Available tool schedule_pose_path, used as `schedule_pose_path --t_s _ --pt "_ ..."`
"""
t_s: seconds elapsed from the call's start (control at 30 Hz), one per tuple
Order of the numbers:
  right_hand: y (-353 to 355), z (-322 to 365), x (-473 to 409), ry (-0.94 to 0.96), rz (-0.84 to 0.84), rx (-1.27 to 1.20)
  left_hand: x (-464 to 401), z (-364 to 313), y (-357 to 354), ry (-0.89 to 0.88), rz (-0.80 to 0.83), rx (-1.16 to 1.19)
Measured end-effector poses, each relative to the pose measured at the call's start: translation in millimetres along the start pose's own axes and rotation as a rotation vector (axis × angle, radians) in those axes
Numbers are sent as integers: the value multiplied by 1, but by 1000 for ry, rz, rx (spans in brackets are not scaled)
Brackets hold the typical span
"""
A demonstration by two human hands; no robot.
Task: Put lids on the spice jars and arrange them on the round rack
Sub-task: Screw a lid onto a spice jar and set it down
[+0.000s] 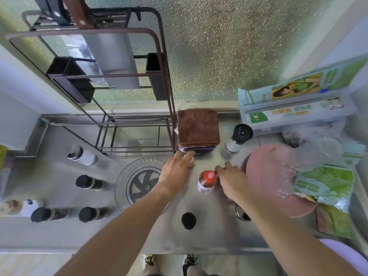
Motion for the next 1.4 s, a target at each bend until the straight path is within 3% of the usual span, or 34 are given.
schedule_pose_path --t_s 0.17,0.33,0.6,0.73,0.87,1.1,1.27,1.4 --pt "-1 -3 -3 7 -9 3 3 -7 9 -13 -47 73" --pt "44 -10 13 -34 -182 -109 23 -12 42 1 -122 177" --pt "214 4 77 55 -708 -682 62 -44 144 -58 -350 432" --pt "272 35 120 179 -792 -936 90 -55 188 -43 -306 627" --pt "302 58 152 312 -759 -1028 120 -58 215 -63 -220 776" --pt "321 76 187 507 -566 -843 164 -52 226 -122 -23 1252" --pt "326 88 204 536 -490 -787 177 -50 219 -151 218 1583" --pt "327 92 214 559 -424 -780 194 -54 214 -131 392 1693"
Point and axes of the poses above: each hand's wrist, its own x-axis away from the middle knuckle, its own y-axis out of the back of the hand, z = x × y, the point moved 4 cm from there along -x, towards the middle knuckle, and after that the axes turned 13 degrees about y, right-handed, at the moved point
